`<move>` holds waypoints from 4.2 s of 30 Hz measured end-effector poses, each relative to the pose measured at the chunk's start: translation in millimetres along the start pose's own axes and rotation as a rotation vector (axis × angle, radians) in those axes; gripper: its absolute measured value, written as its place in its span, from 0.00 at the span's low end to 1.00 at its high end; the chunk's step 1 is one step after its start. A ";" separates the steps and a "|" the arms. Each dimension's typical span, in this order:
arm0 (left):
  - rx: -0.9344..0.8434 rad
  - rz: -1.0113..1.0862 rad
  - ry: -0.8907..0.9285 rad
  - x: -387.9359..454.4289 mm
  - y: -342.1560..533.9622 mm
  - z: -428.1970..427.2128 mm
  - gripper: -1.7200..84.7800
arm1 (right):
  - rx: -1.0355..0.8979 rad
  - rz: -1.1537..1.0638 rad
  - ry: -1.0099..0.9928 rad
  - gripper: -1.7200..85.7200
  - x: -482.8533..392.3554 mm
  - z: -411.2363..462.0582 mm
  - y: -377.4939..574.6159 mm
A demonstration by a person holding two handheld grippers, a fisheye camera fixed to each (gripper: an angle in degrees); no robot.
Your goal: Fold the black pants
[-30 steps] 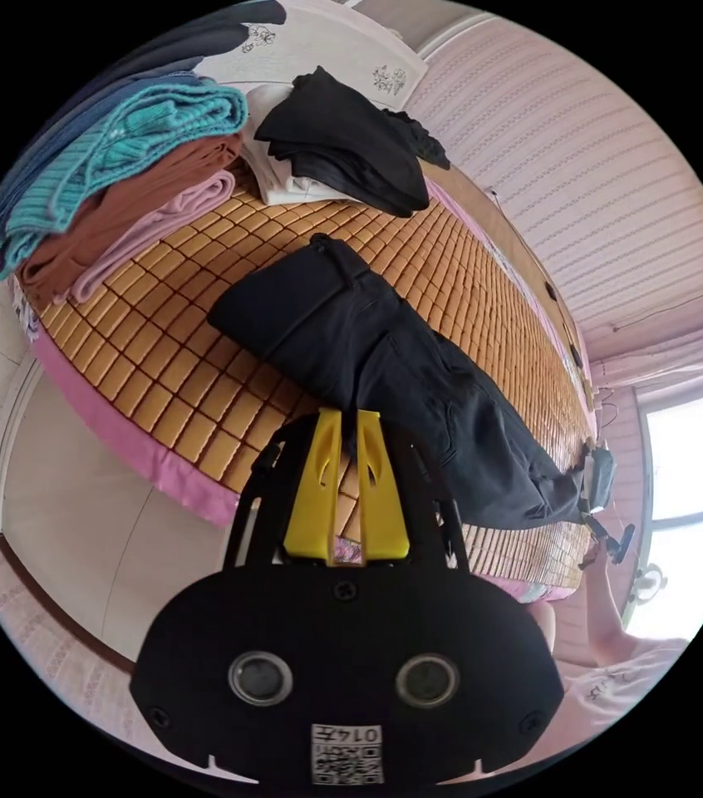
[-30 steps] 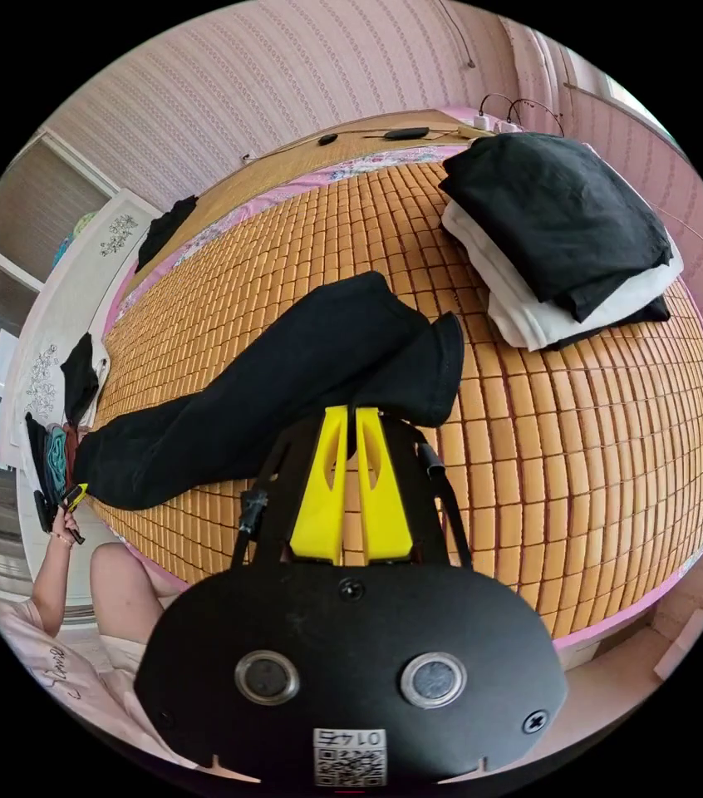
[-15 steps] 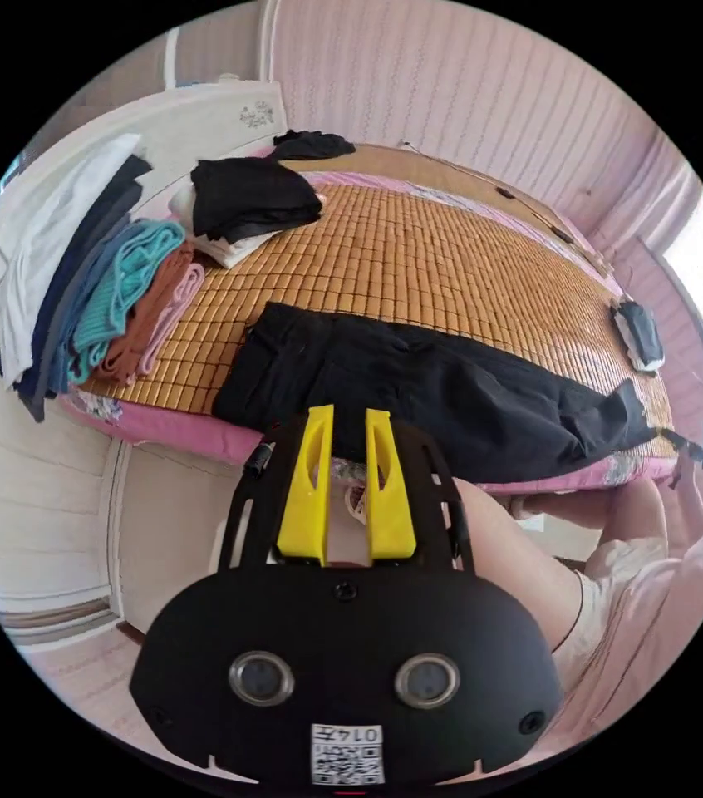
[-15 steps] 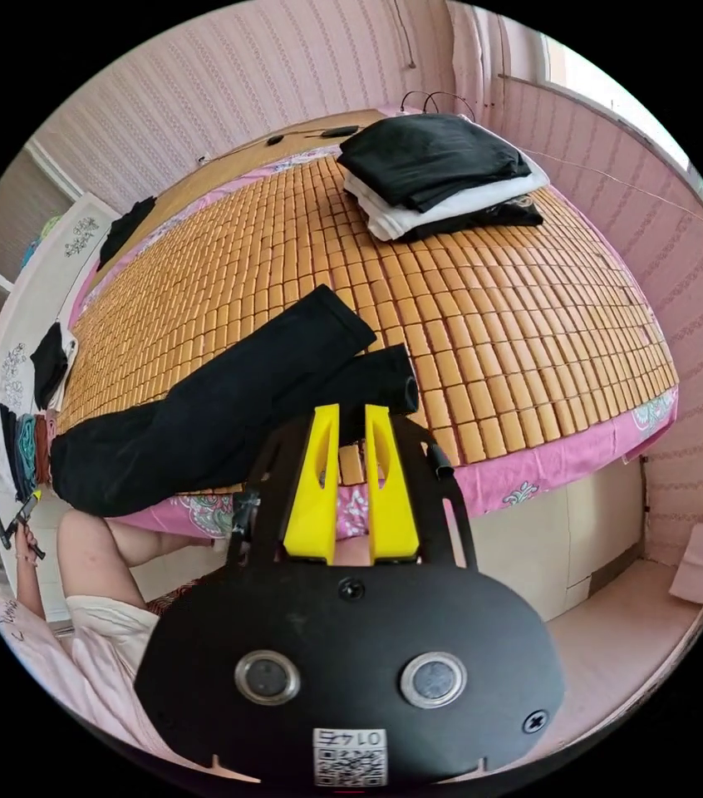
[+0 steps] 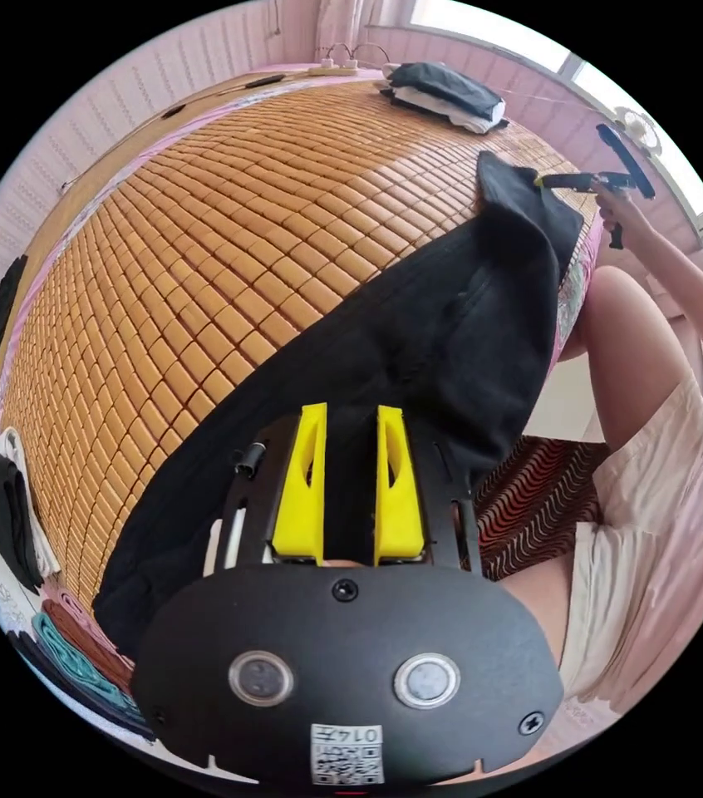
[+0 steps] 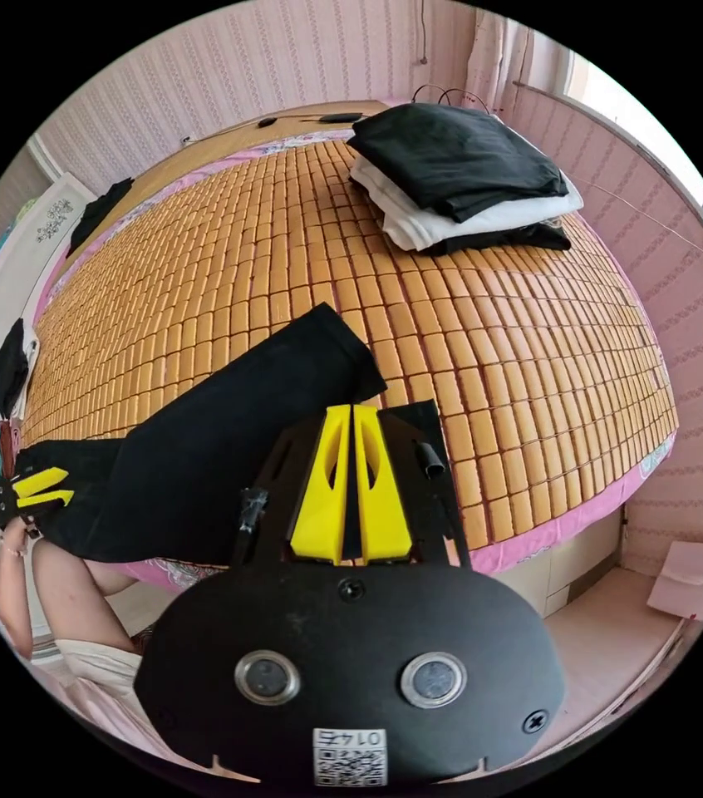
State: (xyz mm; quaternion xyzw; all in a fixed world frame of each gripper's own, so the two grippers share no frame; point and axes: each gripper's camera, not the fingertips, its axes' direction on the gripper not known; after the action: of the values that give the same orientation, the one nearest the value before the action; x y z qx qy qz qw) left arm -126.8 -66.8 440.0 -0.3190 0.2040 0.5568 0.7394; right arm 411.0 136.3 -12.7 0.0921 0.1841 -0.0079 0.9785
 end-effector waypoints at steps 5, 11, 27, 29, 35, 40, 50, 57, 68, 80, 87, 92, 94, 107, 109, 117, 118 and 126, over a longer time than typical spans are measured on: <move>0.005 0.020 0.059 3.8 -12.6 -2.1 0.05 | 0.109 0.029 -0.152 0.01 17.7 -39.7 30.4; 0.059 -0.003 0.087 8.6 -13.9 -7.2 0.01 | 0.042 0.120 -0.146 0.02 35.3 -33.6 78.9; 0.147 0.050 -0.086 27.5 -2.7 -66.1 0.01 | -0.052 -0.009 0.059 0.05 -22.9 12.6 25.6; 0.160 0.052 -0.102 25.7 -0.2 -73.5 0.01 | -0.057 -0.027 0.064 0.03 -30.2 9.8 23.8; 0.209 0.012 -0.103 8.8 0.9 -77.9 0.01 | -0.003 0.020 0.061 0.02 -37.1 -10.2 25.0; 0.163 -0.102 -0.089 -16.0 -6.7 -30.2 0.01 | -0.022 0.073 0.057 0.03 -45.3 9.7 9.6; 0.429 -0.509 0.075 -81.2 158.9 -83.4 0.08 | 0.065 -0.312 0.092 0.05 -147.8 -27.9 -21.8; 0.317 -0.919 -0.204 -161.9 317.4 -109.2 0.12 | 0.060 -0.883 -0.216 0.10 -329.5 -21.4 -41.1; 0.078 -1.032 -0.157 -236.0 332.2 -55.8 0.17 | -0.110 -1.162 -0.149 0.08 -459.4 30.1 -50.7; 0.424 -0.942 -0.203 -169.8 381.5 -122.0 0.06 | -0.083 -1.112 -0.390 0.03 -451.0 -29.2 -82.4; 0.734 -0.941 -0.226 -170.8 389.3 -154.7 0.08 | -0.068 -1.038 -0.484 0.02 -450.4 -43.4 -114.7; 0.277 -1.210 -0.108 -243.0 358.4 -42.0 0.10 | -0.181 -0.884 -0.196 0.01 -482.6 27.5 -126.3; 0.327 -1.233 -0.112 -241.8 362.6 -35.7 0.11 | -0.168 -0.855 -0.222 0.01 -477.3 23.1 -124.9; 0.466 -0.443 0.133 -49.2 221.5 -41.5 0.01 | -0.162 -0.311 0.180 0.01 -306.4 -15.2 -77.3; 0.432 -0.364 0.204 -19.2 186.4 -16.5 0.01 | -0.173 -0.183 0.152 0.01 -277.6 -14.8 -78.3; 0.242 -0.252 0.117 40.6 105.3 50.6 0.01 | -0.206 -0.106 0.206 0.01 -232.8 1.5 -93.0; 0.236 -0.246 0.116 42.6 104.7 51.9 0.01 | -0.206 -0.119 0.202 0.02 -230.8 3.2 -96.6; 0.276 -0.205 0.080 68.1 88.2 42.8 0.01 | -0.143 -0.246 0.144 0.02 -258.3 -23.8 -118.0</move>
State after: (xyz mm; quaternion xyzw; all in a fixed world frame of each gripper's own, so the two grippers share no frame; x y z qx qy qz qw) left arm -193.0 25.8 404.3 -0.2553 0.2741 0.4318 0.8205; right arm 155.8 20.0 38.1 -0.0006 0.2636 -0.1079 0.9586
